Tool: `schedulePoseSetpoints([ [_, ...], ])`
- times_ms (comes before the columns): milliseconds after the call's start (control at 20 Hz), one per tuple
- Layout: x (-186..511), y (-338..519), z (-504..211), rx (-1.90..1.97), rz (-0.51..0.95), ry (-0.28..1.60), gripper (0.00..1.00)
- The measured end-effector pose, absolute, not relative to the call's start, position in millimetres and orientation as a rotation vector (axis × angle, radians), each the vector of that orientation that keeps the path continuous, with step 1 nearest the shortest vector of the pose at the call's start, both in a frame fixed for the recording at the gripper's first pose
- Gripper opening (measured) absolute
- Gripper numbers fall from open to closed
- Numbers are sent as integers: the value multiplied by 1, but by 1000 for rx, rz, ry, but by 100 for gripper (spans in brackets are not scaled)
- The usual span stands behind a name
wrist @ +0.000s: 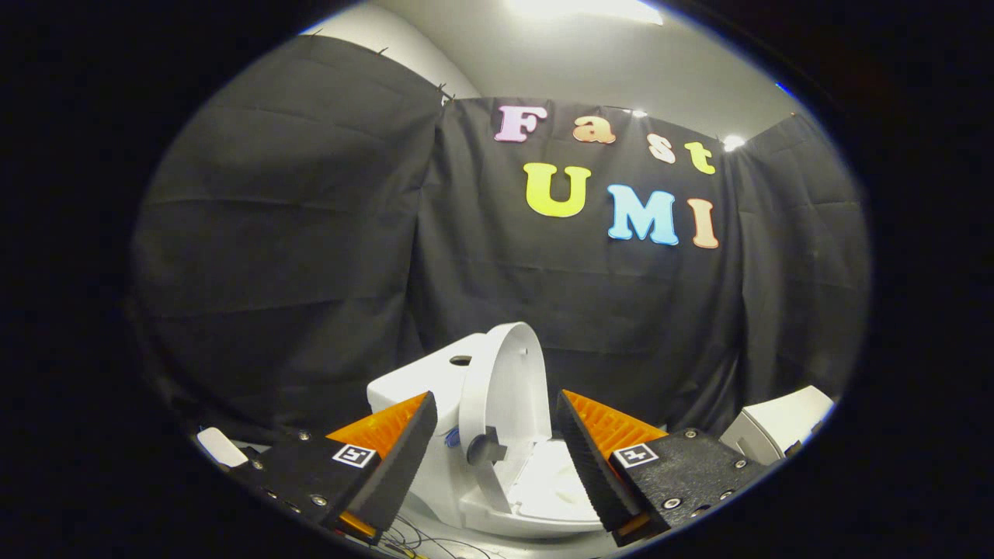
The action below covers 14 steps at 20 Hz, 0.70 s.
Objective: Open the toilet lid.
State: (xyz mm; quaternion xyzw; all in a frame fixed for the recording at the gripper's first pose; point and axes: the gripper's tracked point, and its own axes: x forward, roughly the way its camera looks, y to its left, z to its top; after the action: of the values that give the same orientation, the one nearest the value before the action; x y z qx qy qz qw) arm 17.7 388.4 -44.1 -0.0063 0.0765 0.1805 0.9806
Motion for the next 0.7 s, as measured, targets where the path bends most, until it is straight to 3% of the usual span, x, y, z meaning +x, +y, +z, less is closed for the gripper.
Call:
schedulePoseSetpoints([
  [250,27,304,3,-1,353,34,95],
  [700,43,134,11,29,304,-38,95],
])
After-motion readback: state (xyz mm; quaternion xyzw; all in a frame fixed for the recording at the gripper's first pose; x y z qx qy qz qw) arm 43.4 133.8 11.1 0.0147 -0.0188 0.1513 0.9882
